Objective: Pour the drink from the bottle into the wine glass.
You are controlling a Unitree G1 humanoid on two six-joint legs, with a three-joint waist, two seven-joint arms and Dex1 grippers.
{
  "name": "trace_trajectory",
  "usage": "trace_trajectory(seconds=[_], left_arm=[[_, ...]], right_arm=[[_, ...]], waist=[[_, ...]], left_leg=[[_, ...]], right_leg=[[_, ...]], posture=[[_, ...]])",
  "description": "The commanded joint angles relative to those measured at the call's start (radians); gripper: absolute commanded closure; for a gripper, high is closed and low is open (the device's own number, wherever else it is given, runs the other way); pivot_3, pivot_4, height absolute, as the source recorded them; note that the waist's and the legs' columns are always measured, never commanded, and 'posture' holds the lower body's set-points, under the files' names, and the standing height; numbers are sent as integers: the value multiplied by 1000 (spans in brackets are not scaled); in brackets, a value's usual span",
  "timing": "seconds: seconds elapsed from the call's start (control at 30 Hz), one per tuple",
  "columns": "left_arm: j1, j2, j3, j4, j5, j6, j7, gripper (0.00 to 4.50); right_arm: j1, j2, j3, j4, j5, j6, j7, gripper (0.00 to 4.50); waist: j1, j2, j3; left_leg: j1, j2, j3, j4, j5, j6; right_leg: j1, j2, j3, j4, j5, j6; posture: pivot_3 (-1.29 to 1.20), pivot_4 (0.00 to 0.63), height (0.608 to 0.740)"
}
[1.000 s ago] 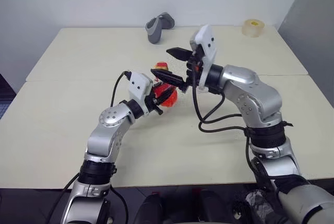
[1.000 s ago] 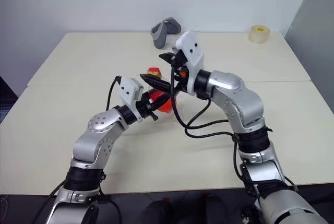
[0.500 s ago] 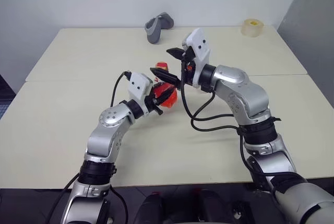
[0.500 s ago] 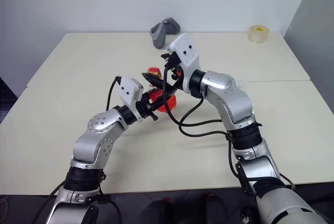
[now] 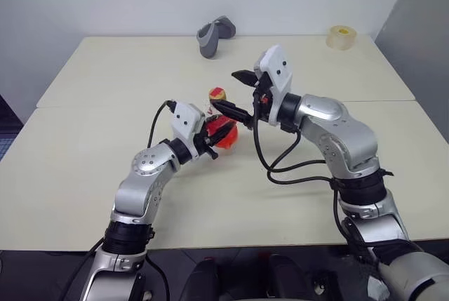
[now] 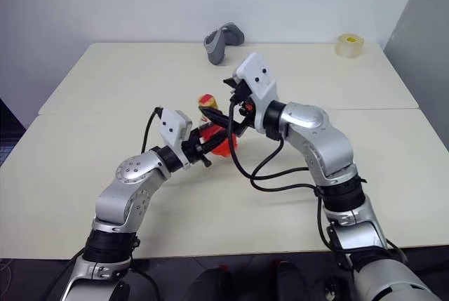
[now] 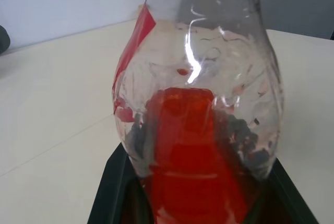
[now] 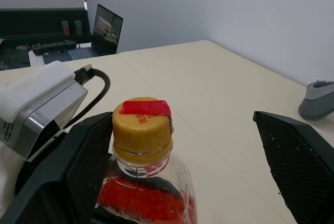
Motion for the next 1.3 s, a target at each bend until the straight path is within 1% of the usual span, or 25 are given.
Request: trace_trajectory(seconds=[0.03, 0.17, 0.3, 0.43, 0.77, 1.3], left_arm=[[-23, 11, 33, -37, -24, -28, -16, 3258], [-29, 12, 37, -34, -22, -25, -19, 3259], [-21, 12, 42, -42, -20, -22, -20, 3259], [-11, 10, 40, -55, -19, -19, -14, 3259], [-13, 9, 44, -49, -18, -22, -9, 3259], [-46, 12, 44, -15, -13, -29, -19, 3259]], right_arm=[[36, -104, -113, 13, -30, 5, -31, 0], [65, -155, -116, 13, -24, -3, -16, 0], [76, -163, -116, 12, -29, -7, -7, 0], [76, -141, -103, -1, -19, -3, -3, 0], [46, -74, -86, -77, 83, 66, 43, 0], [-43, 23, -62, -24, 107, 76, 42, 0]], waist=[[1, 0, 0], [5, 0, 0], [-8, 0, 0], [-4, 0, 0], [0, 0, 0], [-1, 0, 0]], left_leg=[[0, 0, 0, 0, 0, 0], [-1, -1, 0, 1, 0, 0], [-1, 1, 1, 0, 0, 0], [-1, 0, 1, 0, 0, 1], [-1, 0, 0, 1, 0, 0], [-1, 0, 0, 1, 0, 0]], right_leg=[[0, 0, 0, 0, 0, 0], [0, -1, 0, 0, 0, 0], [0, 1, 0, 0, 0, 0], [0, 1, 0, 0, 0, 0], [0, 0, 0, 0, 0, 0], [0, 0, 0, 0, 0, 0]], posture=[[0, 150, 740], [0, 150, 740], [0, 150, 740], [0, 150, 740], [0, 150, 740], [0, 150, 740]])
